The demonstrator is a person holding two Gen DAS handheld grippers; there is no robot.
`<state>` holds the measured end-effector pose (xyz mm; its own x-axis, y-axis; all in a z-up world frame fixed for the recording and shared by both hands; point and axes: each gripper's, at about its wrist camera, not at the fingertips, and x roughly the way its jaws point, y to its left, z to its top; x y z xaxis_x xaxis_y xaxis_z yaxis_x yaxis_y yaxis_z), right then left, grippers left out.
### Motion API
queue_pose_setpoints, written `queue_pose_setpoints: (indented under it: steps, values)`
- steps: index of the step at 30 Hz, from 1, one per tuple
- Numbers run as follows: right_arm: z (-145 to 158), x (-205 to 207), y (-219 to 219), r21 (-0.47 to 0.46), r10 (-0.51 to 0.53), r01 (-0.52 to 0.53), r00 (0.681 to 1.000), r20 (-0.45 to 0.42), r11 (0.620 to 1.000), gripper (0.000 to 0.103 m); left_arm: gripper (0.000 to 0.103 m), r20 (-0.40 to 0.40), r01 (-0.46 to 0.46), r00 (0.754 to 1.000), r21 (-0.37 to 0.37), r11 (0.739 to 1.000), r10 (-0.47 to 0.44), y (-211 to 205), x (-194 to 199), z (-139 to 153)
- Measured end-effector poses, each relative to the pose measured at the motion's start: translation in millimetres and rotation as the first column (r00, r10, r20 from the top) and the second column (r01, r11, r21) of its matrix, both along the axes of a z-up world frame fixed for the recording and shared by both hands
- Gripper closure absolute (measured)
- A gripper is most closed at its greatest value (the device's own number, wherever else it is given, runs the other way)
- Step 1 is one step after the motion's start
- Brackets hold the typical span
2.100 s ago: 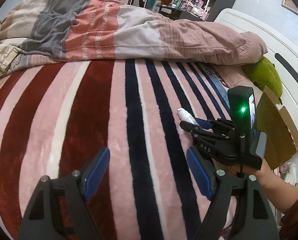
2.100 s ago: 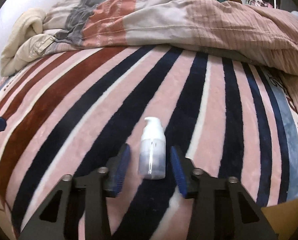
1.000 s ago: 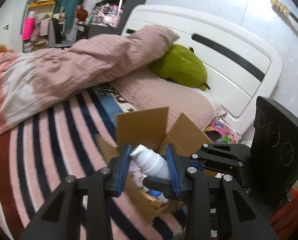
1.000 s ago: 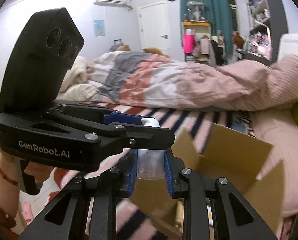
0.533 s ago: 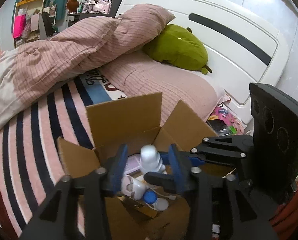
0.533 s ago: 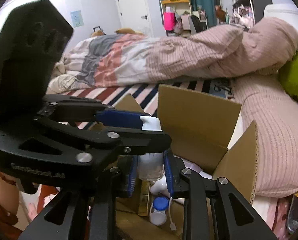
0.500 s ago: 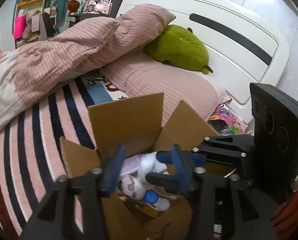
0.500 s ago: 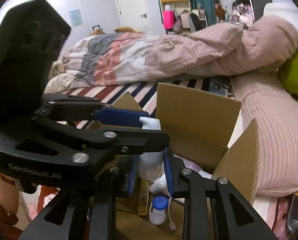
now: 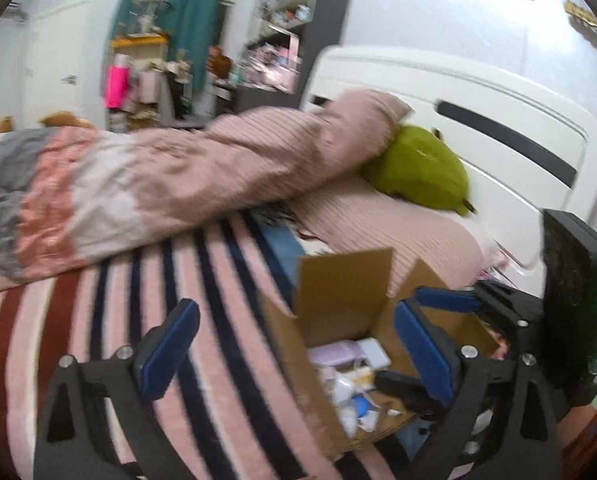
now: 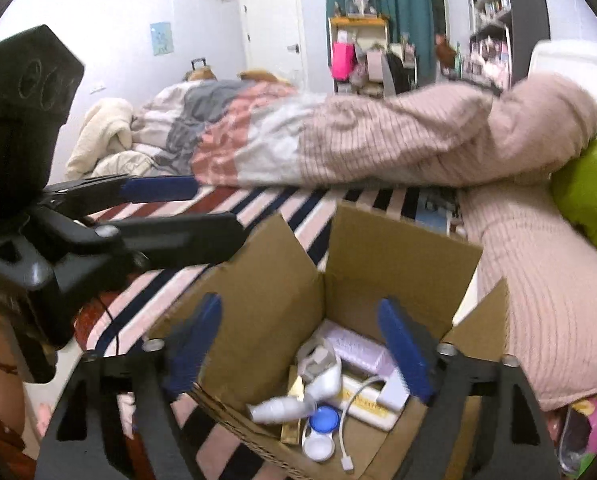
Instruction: Organize rigid objects
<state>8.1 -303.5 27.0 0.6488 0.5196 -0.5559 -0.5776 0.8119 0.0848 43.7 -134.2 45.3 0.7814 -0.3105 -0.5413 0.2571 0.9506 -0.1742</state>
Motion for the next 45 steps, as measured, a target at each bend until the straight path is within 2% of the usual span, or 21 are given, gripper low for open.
queue_pose_setpoints:
  steps: [4,9,14,45]
  values:
    - [13,-13,9,0.006,0.008,-0.009,0.996,0.09,1.0,0.004,0.005,0.034,-0.136,0.99,0.03,0.99,0.135,25,-18,7]
    - [21,-26,19,0.019,0.029,-0.033,0.986,0.167,0.999,0.004,0.005,0.043,-0.232,0.972,0.052,0.971,0.23,49,-31,5]
    - [19,-27,26,0.015,0.029,-0.032,0.987,0.159,0.999,0.004,0.005,0.041,-0.287,0.958,0.074,0.955,0.285,62,-39,-1]
    - [17,-21,3,0.067,-0.014,0.005,0.992,0.127,0.998,0.004,0.005,0.041,-0.304,0.953,0.087,0.949,0.301,67,-44,-1]
